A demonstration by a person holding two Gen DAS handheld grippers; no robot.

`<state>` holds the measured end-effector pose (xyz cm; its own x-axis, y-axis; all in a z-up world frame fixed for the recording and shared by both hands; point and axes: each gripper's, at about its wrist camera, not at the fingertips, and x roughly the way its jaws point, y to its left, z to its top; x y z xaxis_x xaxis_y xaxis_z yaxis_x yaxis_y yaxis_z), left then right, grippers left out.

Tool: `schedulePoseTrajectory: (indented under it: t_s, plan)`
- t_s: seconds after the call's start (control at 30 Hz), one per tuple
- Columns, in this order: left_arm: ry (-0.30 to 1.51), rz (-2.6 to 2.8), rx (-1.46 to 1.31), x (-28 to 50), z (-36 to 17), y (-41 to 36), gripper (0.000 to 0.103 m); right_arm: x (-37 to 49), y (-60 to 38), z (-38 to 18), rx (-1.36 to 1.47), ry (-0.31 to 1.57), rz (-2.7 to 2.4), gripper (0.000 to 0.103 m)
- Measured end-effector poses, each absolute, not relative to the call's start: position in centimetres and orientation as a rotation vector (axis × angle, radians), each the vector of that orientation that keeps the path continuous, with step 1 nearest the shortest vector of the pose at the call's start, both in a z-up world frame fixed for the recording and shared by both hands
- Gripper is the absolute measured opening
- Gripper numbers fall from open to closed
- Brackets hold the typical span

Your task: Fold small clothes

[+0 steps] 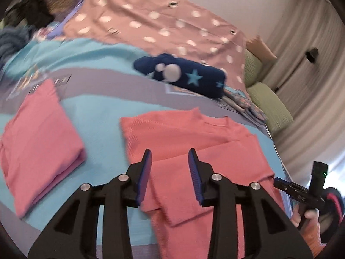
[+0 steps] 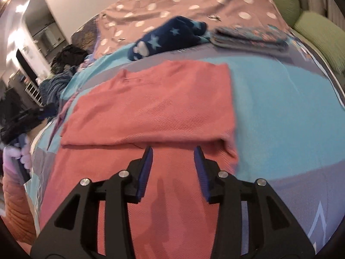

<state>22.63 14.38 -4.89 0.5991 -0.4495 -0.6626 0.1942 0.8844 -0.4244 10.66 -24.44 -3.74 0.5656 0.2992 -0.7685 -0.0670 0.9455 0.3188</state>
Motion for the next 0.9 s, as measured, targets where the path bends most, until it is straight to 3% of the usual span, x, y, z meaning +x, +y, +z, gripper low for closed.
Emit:
schedulePoseTrajectory:
  t_s: [0.33,0.4,0.57,0.77,0.8,0.83,0.87,0.9]
  plan:
    - [0.958,-0.404,-0.259,25.2,-8.5,13.1,0.035,11.7,-8.7,-2.5,-0.065,0.929,0.633,0.042]
    - [0.951,-0.409,-0.246,25.1,-8.5,13.0,0.029,11.1,-5.5,-2.8,-0.181,0.898,0.689,0.044]
    - [0.855,-0.424,-0.270,24.1,-6.4,14.5,0.029,9.1,1.6,-4.6,-0.540,0.781,0.744,0.046]
    - [0.960,-0.557,-0.239,25.9,-8.1,13.6,0.029,11.1,3.3,-5.9,-0.562,0.769,0.683,0.046]
    - [0.990,-0.561,-0.230,26.4,-9.0,13.3,0.029,11.4,3.4,-5.9,-0.554,0.769,0.677,0.042]
    - [1.008,-0.551,-0.218,26.7,-9.6,12.9,0.029,11.5,3.4,-6.0,-0.550,0.767,0.677,0.022]
    - [1.013,-0.547,-0.212,26.8,-10.1,12.7,0.029,11.7,3.3,-6.2,-0.554,0.769,0.681,0.009]
    - [1.004,-0.549,-0.206,26.8,-10.3,12.5,0.022,11.6,3.4,-6.3,-0.562,0.767,0.671,0.003]
